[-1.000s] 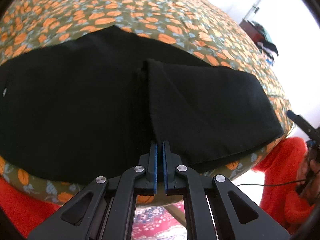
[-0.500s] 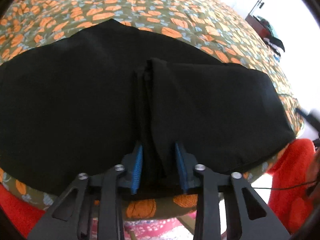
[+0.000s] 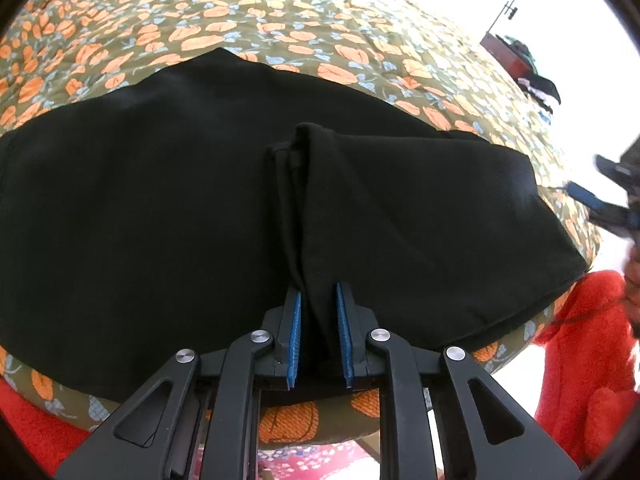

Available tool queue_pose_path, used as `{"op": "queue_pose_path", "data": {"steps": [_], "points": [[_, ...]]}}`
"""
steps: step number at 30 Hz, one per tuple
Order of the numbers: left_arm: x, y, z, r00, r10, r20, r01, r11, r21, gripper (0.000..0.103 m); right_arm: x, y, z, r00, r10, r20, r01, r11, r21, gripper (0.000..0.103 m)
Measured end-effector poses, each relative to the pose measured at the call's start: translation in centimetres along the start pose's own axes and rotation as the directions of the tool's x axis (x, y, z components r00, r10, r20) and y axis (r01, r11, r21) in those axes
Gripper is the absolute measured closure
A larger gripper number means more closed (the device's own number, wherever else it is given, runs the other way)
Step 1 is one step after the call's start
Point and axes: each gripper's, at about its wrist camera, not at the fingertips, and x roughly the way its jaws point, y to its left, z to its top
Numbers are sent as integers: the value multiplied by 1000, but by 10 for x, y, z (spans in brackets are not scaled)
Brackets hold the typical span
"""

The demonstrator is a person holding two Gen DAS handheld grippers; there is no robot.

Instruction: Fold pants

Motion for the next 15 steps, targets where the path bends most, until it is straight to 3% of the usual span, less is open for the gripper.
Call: {"op": "queue_pose_path", "data": {"steps": [3, 4, 7, 9, 12, 13, 14, 15], "points": [[1, 1, 1, 1000, -4, -5, 3, 1000, -6, 87, -20, 14, -27, 990, 140, -32, -139, 990, 28, 38], [1, 2, 1, 1000, -4, -5, 4, 1000, -8, 87, -20, 13, -37, 988, 150, -48, -148, 988, 38, 34], [1, 2, 1, 1000, -7, -8, 7, 1000, -15, 84, 1, -6, -71, 989, 65, -132, -53, 995, 89, 32], [-4, 2, 0, 1000, 1, 8, -1, 1000, -13, 77, 12, -20, -86, 992, 42, -121, -28, 993, 116, 33], [-32, 1, -2, 995, -42, 90, 45, 999, -25, 55, -2, -4, -81, 998, 48, -39, -46, 998, 49, 32], [-42, 3, -2, 991, -52, 124, 56, 998, -32, 38, -9, 3, -79, 1000, 28, -6, -29, 1000, -3, 28], [-52, 7, -3, 986, -44, 163, 52, 998, -43, 28, -15, 11, -77, 999, -2, 32, 4, 998, -55, 26], [-62, 14, -4, 979, -24, 202, 37, 997, -62, 27, -18, 16, -78, 998, -25, 58, 30, 995, -90, 24]]}}
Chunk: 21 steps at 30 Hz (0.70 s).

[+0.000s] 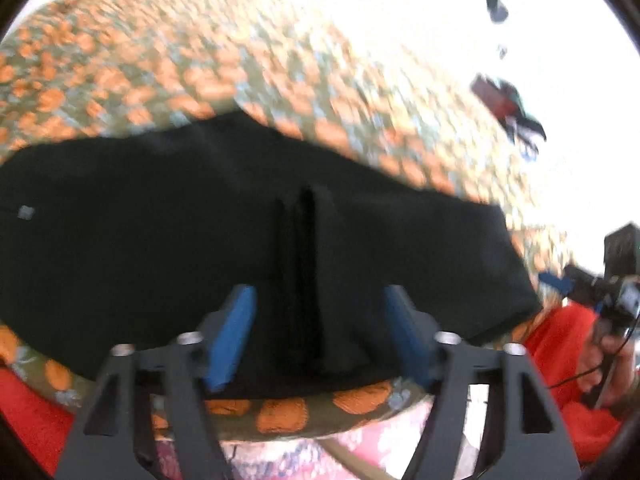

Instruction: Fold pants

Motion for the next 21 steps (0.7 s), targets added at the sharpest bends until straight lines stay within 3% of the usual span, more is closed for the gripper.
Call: {"op": "queue_pose_path", "data": {"steps": [2, 4, 6, 7, 9, 10, 11, 12, 13, 16, 18, 21], "points": [[-13, 19, 4, 998, 39, 43, -36, 998, -60, 26, 1, 3, 1, 999, -34, 11, 34, 999, -38, 24], [-28, 51, 6, 991, 95, 91, -77, 980, -182, 26, 11, 1, 4, 999, -43, -8, 43, 999, -31, 24], [-52, 96, 3, 971, 179, 156, -113, 927, -357, 26, 12, 1, 6, 999, -39, -12, 39, 999, -19, 24], [-65, 122, -1, 955, 229, 186, -121, 881, -458, 26, 14, 1, 7, 999, -37, -11, 37, 999, -22, 24], [-86, 176, -17, 924, 325, 204, -119, 748, -653, 26, 10, 0, 5, 999, -34, -5, 34, 999, -40, 24], [-93, 202, -29, 916, 350, 197, -98, 670, -735, 26, 10, 2, 5, 999, -34, -7, 33, 998, -50, 24], [-94, 225, -40, 917, 358, 176, -81, 599, -797, 26, 12, 3, 3, 999, -32, -12, 32, 998, -58, 24], [-92, 240, -48, 923, 353, 153, -75, 555, -828, 26, 14, 4, 2, 999, -32, -21, 31, 997, -64, 24], [-85, 253, -52, 936, 329, 126, -73, 533, -843, 27, 14, 2, 0, 999, -31, -28, 29, 997, -67, 24], [-58, 265, -41, 964, 255, 75, -88, 573, -814, 25, 22, 5, -1, 999, -28, -47, 24, 997, -76, 24], [-45, 268, -34, 969, 237, 64, -91, 590, -802, 23, 26, 8, -1, 998, -26, -59, 21, 996, -84, 24], [-29, 274, -27, 974, 221, 55, -92, 603, -792, 12, 30, 13, -2, 997, -30, -69, 23, 994, -104, 24]]}}
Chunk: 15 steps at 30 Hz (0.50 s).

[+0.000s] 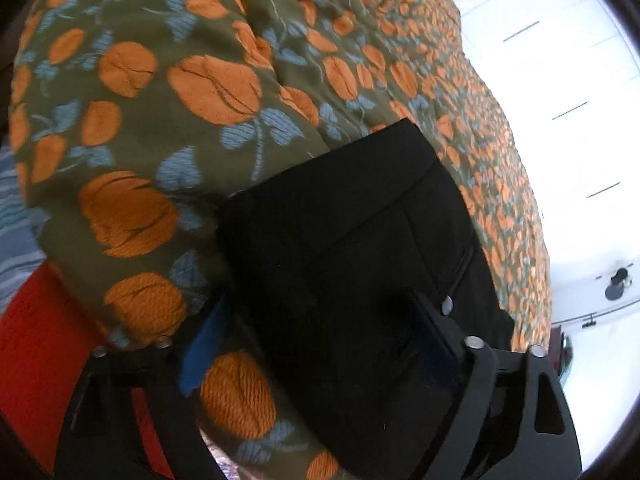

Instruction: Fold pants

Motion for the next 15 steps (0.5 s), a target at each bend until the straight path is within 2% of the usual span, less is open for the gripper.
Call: {"op": "queue_pose_path", "data": {"steps": [2, 6, 8, 9, 10, 11, 14, 15], "points": [[6, 1, 0, 1000, -29, -9, 29, 999, -30, 9, -1, 2, 0, 1000, -2, -2, 2, 1000, -12, 24], [9, 8, 2, 999, -54, 3, 54, 997, -63, 9, -1, 0, -3, 1000, -9, -7, 9, 1000, -7, 24], [4, 9, 2, 998, -66, 26, 67, 997, -50, 34, -1, -3, -3, 1000, -10, -6, 10, 1000, 5, 24], [1, 11, 2, 997, -65, 32, 67, 997, -46, 37, -2, -4, -3, 1000, -8, -4, 8, 1000, 10, 24], [-1, 11, 1, 997, -69, 44, 71, 996, -48, 47, -2, -5, -3, 1000, -8, -2, 8, 1000, 14, 24], [-4, 12, 0, 996, -71, 58, 74, 996, -54, 61, -3, -6, -3, 1000, -7, 0, 7, 1000, 17, 24], [-12, 15, 0, 993, -98, 72, 102, 993, -55, 78, -2, -7, -2, 1000, -7, 1, 7, 1000, 20, 24], [-16, 11, -1, 993, -88, 80, 91, 995, -30, 80, -2, -7, -1, 1000, -8, 2, 8, 1000, 18, 24]]}}
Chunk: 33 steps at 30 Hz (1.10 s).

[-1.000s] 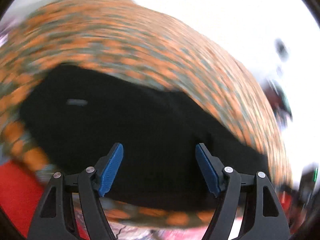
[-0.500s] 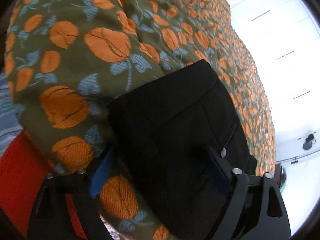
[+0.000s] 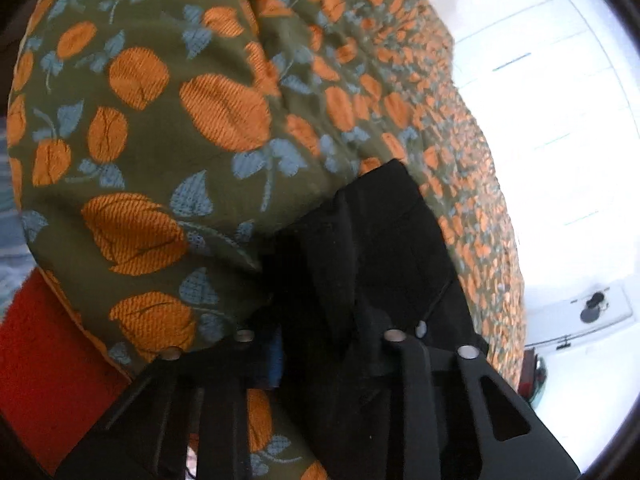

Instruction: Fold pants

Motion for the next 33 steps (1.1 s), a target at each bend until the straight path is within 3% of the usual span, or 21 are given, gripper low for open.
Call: {"op": "queue_pose_path", "data": {"steps": [2, 4, 7, 11, 16, 22, 26, 29, 33], "points": [[-9, -23, -5, 997, 67, 40, -71, 990, 126, 84, 0, 1, 0, 1000, 0, 1, 0, 1000, -6, 24], [-22, -51, -15, 987, 123, 99, -145, 954, 263, 85, 0, 3, 0, 1000, -2, 5, 2, 1000, -13, 24], [-47, -97, -36, 970, 139, 198, -217, 862, 458, 86, -2, 2, 0, 1000, 1, 12, -1, 1000, -13, 24], [-83, -155, -76, 970, 27, 240, -185, 722, 666, 87, -7, -4, 1, 1000, 8, 28, -8, 1000, 10, 24], [-113, -225, -144, 987, -136, 89, 1, 556, 831, 87, -15, -11, 4, 998, 25, 66, -29, 998, 53, 24], [-115, -299, -232, 966, -209, -153, 220, 355, 909, 88, -35, -16, 7, 990, 27, 142, -38, 996, 78, 24], [-92, -329, -289, 950, -174, -259, 296, 238, 925, 88, -61, -28, 8, 972, 11, 234, -41, 991, 124, 24], [-70, -343, -324, 936, -125, -329, 348, 191, 918, 88, -83, -44, 6, 952, -18, 307, -39, 983, 177, 24], [-37, -350, -374, 937, -11, -350, 349, 132, 928, 88, -105, -63, 0, 929, -49, 366, -43, 970, 238, 24]]}}
